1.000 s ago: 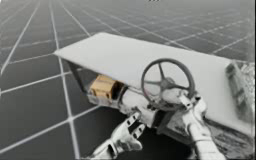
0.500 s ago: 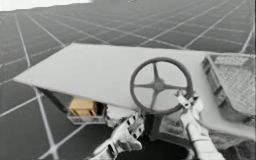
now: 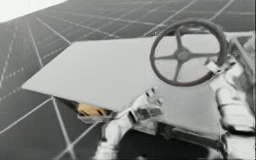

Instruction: Pick up and drop off the object

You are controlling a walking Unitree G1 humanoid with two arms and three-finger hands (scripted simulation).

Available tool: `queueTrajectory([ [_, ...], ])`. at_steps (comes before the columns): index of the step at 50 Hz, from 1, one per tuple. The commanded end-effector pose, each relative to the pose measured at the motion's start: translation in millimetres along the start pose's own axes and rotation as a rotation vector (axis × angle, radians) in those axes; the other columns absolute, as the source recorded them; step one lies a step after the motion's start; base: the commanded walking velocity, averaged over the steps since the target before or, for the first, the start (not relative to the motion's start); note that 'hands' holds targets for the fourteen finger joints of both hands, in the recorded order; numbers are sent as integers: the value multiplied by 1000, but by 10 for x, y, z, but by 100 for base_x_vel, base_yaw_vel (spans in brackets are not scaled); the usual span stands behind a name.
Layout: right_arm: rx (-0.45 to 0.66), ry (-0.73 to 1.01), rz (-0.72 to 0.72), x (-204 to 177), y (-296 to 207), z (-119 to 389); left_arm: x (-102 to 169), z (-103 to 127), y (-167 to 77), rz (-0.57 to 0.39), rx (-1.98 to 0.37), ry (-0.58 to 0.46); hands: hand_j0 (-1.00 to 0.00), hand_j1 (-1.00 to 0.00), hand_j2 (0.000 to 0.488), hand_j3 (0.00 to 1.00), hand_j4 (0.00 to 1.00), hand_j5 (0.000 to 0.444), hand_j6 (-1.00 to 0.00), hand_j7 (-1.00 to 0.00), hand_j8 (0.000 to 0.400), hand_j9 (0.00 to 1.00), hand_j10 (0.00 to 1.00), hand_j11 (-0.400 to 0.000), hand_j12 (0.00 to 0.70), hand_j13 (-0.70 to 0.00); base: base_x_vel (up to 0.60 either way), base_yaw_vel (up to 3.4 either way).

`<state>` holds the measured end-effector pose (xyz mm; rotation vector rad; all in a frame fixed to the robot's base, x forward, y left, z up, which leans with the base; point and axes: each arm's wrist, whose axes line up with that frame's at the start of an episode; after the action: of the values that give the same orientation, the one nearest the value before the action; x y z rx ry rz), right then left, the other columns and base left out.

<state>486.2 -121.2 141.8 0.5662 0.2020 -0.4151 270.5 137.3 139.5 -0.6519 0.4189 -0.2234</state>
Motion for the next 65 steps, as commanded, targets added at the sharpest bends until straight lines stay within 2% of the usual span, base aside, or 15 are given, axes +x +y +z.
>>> queueTrajectory([
  [1,-9,-181,61,968,703,1144,805,453,-87,-67,-10,-52,0,0,0,1000,1000,0,0,0,0,1000,1000,-400,0,-700,0,20],
  [8,17,-468,-39,714,-49,2759,877,246,-615,-214,69,-34,0,0,0,1000,1000,0,0,0,0,1000,1000,-400,0,-700,0,8],
  [18,273,-644,-563,-278,-3567,3857,969,-413,-1551,-394,249,122,0,0,0,1000,1000,0,0,0,0,1000,1000,-400,0,-700,0,-22],
  [26,264,-650,-533,-392,-3402,3868,787,-390,-1473,-389,236,94,0,0,0,1000,1000,0,0,0,0,1000,1000,-400,0,-700,0,-47],
  [32,257,-401,-505,564,-3111,2961,511,-179,-1264,-185,210,41,0,0,0,1000,1000,0,0,0,0,1000,1000,-400,0,-700,0,-17],
  [33,230,-375,-524,719,-3133,2895,504,-171,-1244,-187,193,39,0,0,0,932,1000,34,0,0,0,1000,1000,-400,0,-700,0,1],
  [34,201,-334,-508,774,-3026,2816,508,-180,-1227,-167,181,19,0,0,0,211,978,383,0,0,0,1000,1000,-400,0,-700,0,4],
  [35,187,-321,-501,865,-2991,2774,490,-164,-1156,-165,170,26,0,0,0,0,190,95,0,0,0,1000,1000,-400,0,-700,0,6],
  [36,140,-326,-514,941,-2920,2826,493,-205,-1173,-153,151,23,0,0,0,0,0,0,0,0,0,932,1000,-400,0,-700,0,8],
  [37,141,-323,-520,949,-2935,2811,554,-221,-1116,-149,146,23,0,0,0,0,0,0,0,0,0,211,978,-391,0,-684,0,9],
  [38,113,-308,-528,970,-2903,2901,598,-198,-1162,-161,131,24,0,0,0,0,0,0,0,0,0,0,190,-76,0,-133,0,9],
  [39,117,-310,-544,969,-2899,2922,532,-246,-1184,-172,121,28,0,0,0,0,0,0,0,0,0,0,0,0,0,0,0,9],
  [48,-5,-376,-487,96,-3323,3015,605,-369,-1632,-323,143,30,0,0,0,0,0,0,0,0,0,0,0,0,0,0,0,3],
  [57,-473,-729,57,-1262,-2134,2072,379,-69,-1645,-211,172,-379,0,0,0,0,0,0,0,0,0,0,0,0,0,0,0,-3],
  [65,-626,-793,419,-1622,-941,1202,105,167,-1276,-133,125,-573,0,0,0,0,0,0,0,0,0,0,0,0,0,0,0,8],
])
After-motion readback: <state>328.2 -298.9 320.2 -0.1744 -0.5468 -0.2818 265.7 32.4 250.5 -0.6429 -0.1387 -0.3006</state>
